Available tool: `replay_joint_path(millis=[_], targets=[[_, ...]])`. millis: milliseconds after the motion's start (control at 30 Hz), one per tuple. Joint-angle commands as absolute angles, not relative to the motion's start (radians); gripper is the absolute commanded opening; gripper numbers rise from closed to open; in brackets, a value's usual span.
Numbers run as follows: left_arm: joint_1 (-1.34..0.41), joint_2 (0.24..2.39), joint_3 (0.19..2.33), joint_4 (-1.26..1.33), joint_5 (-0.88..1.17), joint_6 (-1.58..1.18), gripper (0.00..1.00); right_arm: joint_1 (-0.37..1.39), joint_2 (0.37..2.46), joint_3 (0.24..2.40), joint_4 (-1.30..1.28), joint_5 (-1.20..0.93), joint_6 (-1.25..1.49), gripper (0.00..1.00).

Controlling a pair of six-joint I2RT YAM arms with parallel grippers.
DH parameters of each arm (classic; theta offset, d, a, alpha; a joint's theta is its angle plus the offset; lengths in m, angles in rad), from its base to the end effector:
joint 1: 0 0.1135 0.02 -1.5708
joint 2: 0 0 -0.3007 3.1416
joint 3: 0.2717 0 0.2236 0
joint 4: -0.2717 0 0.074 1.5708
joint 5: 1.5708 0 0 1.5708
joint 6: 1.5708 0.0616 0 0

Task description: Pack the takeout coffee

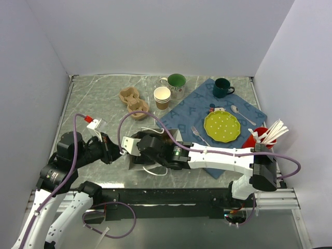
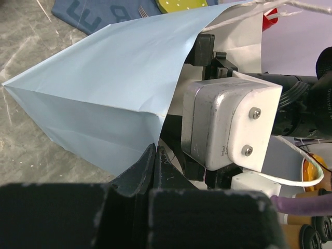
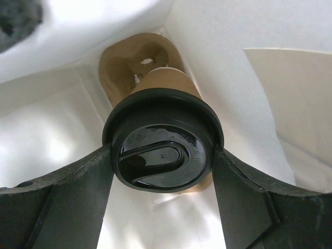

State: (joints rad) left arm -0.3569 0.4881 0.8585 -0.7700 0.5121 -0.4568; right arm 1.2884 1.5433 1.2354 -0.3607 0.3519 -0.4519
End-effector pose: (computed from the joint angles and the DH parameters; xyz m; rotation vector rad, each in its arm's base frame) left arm 0.0374 -0.0461 0.3387 0.2510 2.0475 -1.0220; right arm 0.1148 0.3193 0.3243 -1.5488 1.5524 0.0749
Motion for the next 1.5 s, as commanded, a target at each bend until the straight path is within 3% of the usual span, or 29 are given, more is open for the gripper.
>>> replay_joint_path(millis=[0,600,1067,1467], targets=[[-0.357,0.492,0.891,-0.759,0.500,-0.453,0.01,1.278,1.557,1.221,-0.342,0.316,-0.417,0.40],[-0.359,0.511,0.923,-0.827,0.433,-0.353,0.01,1.258,1.385,1.186,-0.417,0.344,-0.494,0.40],[-0.357,0.508,0.969,-0.811,0.454,-0.207,0.01,1.193,1.236,0.957,-0.319,0.293,-0.689,0.40],[-0.357,0.506,0.947,-0.773,0.503,-0.244,0.01,1.193,1.348,0.992,-0.269,0.373,-0.761,0.40]])
